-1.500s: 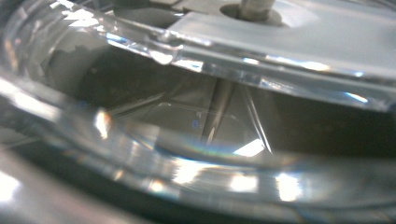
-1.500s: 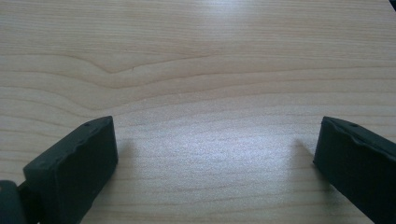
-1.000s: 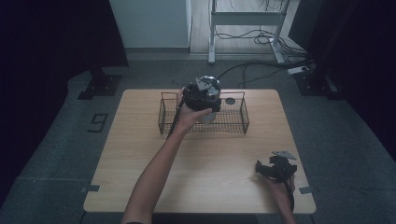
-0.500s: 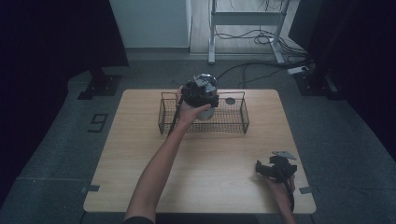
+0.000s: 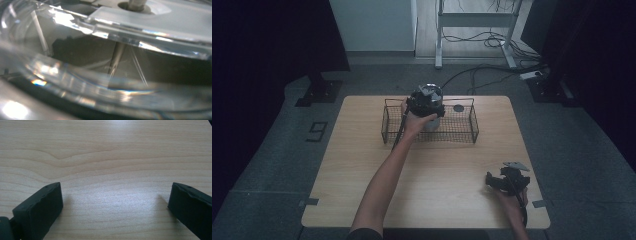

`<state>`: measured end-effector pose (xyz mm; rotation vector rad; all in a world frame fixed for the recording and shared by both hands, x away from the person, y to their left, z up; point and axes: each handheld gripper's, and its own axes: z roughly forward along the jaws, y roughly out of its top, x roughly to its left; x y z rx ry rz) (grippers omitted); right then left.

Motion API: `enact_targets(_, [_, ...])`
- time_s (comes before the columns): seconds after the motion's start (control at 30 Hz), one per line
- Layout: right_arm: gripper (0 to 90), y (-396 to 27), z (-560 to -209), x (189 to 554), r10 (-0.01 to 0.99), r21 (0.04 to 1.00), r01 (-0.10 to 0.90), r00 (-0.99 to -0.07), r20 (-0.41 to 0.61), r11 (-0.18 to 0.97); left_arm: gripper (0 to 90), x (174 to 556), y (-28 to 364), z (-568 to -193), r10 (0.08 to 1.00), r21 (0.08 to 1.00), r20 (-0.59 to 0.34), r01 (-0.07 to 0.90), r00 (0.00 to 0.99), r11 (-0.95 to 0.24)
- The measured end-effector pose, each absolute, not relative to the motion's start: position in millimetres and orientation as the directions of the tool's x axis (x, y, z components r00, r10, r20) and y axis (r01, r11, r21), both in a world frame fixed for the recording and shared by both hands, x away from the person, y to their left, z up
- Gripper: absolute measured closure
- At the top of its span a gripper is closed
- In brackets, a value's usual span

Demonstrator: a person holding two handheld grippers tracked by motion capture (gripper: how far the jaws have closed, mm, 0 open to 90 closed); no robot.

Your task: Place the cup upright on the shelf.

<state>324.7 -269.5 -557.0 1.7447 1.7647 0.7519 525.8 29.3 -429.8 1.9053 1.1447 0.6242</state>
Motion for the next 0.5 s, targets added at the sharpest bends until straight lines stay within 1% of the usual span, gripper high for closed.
enact_targets(0.3, [0.0, -269, -557, 325, 1.0, 0.716, 0.698, -0.013, 0.008, 0.003, 4.0, 531, 29, -459, 0.886, 0.802, -0.005, 0.53, 0.464, -0.274])
enact_targets(0.5, [0.0, -269, -557, 325, 1.0, 0.716, 0.698, -0.013, 0.008, 0.003, 4.0, 531, 29, -469, 0.885, 0.793, -0.012, 0.543, 0.466, -0.275])
